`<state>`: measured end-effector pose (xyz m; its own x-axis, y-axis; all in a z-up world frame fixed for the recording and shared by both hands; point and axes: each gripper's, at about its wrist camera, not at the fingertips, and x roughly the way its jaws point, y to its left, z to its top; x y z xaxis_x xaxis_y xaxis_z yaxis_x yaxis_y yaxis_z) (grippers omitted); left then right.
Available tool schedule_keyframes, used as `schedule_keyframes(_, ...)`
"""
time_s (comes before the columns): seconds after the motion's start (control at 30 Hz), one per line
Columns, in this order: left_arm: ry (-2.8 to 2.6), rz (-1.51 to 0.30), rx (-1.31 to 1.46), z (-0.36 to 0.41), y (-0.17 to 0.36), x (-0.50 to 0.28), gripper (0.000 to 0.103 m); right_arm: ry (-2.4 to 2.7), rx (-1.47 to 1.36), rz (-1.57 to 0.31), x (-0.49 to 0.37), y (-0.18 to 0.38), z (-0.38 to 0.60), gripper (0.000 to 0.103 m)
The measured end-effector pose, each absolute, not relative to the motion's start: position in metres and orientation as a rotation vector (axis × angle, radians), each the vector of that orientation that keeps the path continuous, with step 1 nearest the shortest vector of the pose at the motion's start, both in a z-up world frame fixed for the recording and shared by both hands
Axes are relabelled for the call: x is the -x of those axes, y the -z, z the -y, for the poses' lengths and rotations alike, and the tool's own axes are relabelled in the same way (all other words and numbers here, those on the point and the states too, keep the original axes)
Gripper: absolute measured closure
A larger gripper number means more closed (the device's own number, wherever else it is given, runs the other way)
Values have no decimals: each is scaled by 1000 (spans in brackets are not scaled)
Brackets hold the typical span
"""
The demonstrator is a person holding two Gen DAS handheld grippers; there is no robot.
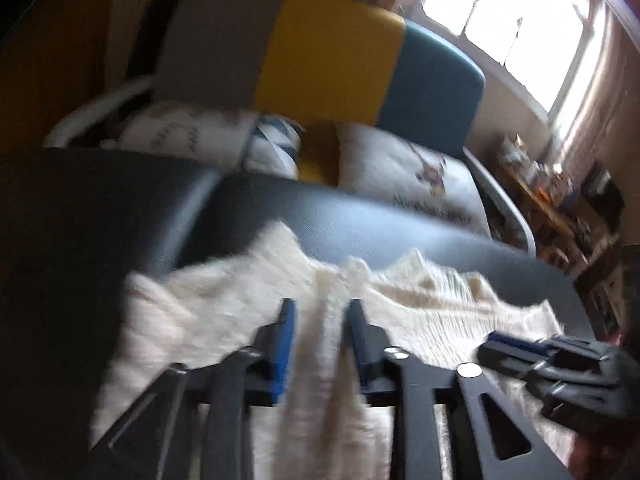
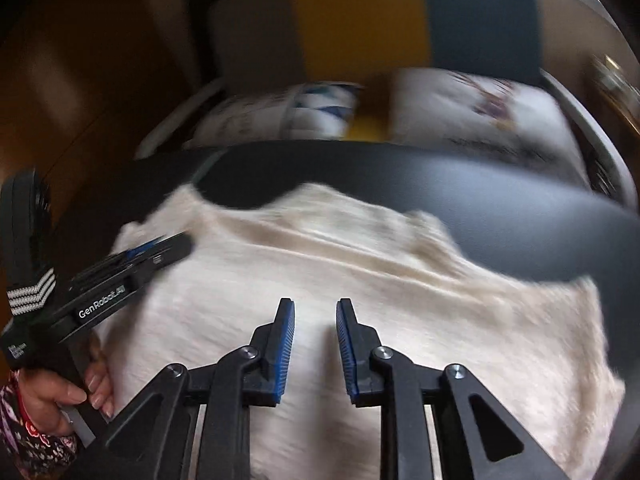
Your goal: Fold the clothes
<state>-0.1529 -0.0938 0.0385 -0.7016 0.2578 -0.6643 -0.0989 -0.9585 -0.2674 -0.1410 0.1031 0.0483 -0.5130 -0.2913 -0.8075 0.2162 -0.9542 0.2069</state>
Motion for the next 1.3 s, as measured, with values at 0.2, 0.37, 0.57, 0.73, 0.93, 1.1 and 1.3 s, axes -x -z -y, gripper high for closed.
schedule_keyframes(0.2, -2809, 225, 1157, 118, -35, 150, 39, 2419, -1439, -27, 169, -36, -48, 81)
schedule_keyframes(0.37, -2816, 238, 1281, 130, -12, 149, 30, 2456, -1477, -164, 176, -27, -31, 97)
schedule_keyframes(0.57, -2832, 444, 1292, 152, -5, 146, 27, 2576, -1354, -149, 177, -44, -41, 103)
schedule_keyframes(0.73, -2861, 448, 1271, 152, -4, 138, 27, 2580, -1313, -62, 186, -51, -47, 103)
schedule_keyframes(0.93, -2881, 429, 1265, 150, -3, 131, 26, 2492, -1411, 41, 180, -47, -48, 81)
schedule_keyframes(1.1, -2932, 375, 1288, 143, -4, 119, 26, 2414, -1512, 111, 171, -39, -39, 63)
schedule_keyframes(1.3, -2919, 454, 1282, 150, -8, 101, 25, 2459, -1469, 15, 162, -28, -25, 93)
